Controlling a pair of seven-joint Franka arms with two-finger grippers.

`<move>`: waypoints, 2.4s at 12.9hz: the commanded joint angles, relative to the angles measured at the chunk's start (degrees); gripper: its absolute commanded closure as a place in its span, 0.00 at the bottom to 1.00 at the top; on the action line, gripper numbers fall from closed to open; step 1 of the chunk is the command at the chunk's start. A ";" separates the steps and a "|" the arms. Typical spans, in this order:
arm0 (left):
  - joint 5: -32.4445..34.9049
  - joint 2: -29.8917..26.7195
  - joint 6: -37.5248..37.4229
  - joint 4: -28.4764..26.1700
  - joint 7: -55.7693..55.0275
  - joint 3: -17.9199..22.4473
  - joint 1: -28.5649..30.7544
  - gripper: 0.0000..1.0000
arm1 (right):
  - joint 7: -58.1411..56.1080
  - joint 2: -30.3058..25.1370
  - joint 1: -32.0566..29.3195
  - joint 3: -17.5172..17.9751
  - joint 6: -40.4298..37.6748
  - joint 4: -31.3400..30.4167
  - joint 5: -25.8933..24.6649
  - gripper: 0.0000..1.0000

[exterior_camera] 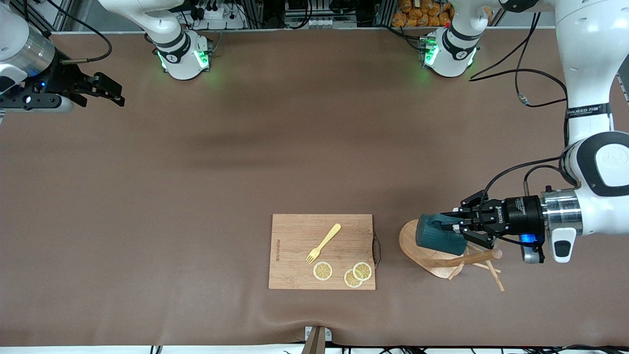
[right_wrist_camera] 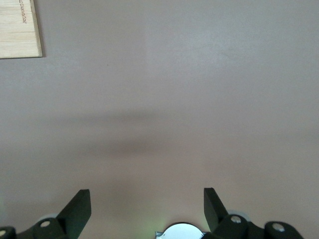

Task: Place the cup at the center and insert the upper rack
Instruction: 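Hang the mug handle onto a stand peg with the left gripper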

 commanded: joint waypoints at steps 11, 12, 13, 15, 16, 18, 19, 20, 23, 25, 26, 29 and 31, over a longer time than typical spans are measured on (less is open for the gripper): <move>-10.76 5.90 -10.79 0.23 10.70 -0.14 7.98 1.00 | 0.13 -1.51 -0.98 1.06 -0.41 -0.97 -0.99 0.00; -10.76 6.34 -10.88 0.23 11.67 -0.14 8.68 1.00 | 0.13 -1.51 -0.98 1.06 -0.32 -0.97 -0.99 0.00; -11.46 6.95 -10.88 0.23 12.20 -0.14 9.03 1.00 | 0.13 -1.51 -1.07 1.06 -0.41 -0.97 -0.99 0.00; -12.69 7.04 -10.97 0.23 12.91 -0.14 9.21 1.00 | 0.04 -1.68 -1.16 0.97 -0.85 -0.88 -0.99 0.00; -13.48 7.22 -11.32 0.23 13.35 -0.14 9.65 1.00 | 0.04 -1.69 -1.16 0.97 -0.85 -0.88 -0.99 0.00; -14.63 8.53 -11.93 0.23 16.50 -0.14 9.92 1.00 | 0.04 -1.69 -1.16 0.97 -0.85 -0.88 -0.99 0.00; -15.15 9.15 -11.93 0.23 17.47 -0.14 9.92 1.00 | 0.04 -1.69 -1.16 0.97 -0.85 -0.97 -0.99 0.00; -15.51 9.41 -11.93 0.23 17.83 -0.14 10.00 1.00 | 0.04 -1.69 -1.16 1.06 -0.85 -0.97 -0.99 0.00; -16.74 9.68 -11.93 0.15 18.36 -0.14 10.53 1.00 | 0.04 -1.69 -1.16 1.06 -0.94 -0.97 -0.99 0.00; -17.62 9.77 -12.37 -0.12 18.36 -0.14 10.79 1.00 | 0.04 -1.69 -1.16 1.06 -0.94 -0.97 -0.99 0.00; -18.32 10.12 -12.37 -0.12 18.53 -0.14 10.80 1.00 | 0.04 -1.69 -1.16 1.06 -0.94 -0.97 -0.99 0.00; -20.26 10.91 -12.37 -0.12 20.38 -0.23 10.53 1.00 | 0.13 -1.60 -1.07 1.06 -0.76 -0.97 -0.99 0.00; -20.43 11.00 -12.37 -0.38 20.82 -1.10 10.80 1.00 | 0.13 -1.60 -1.07 1.06 -0.85 -0.97 -0.99 0.00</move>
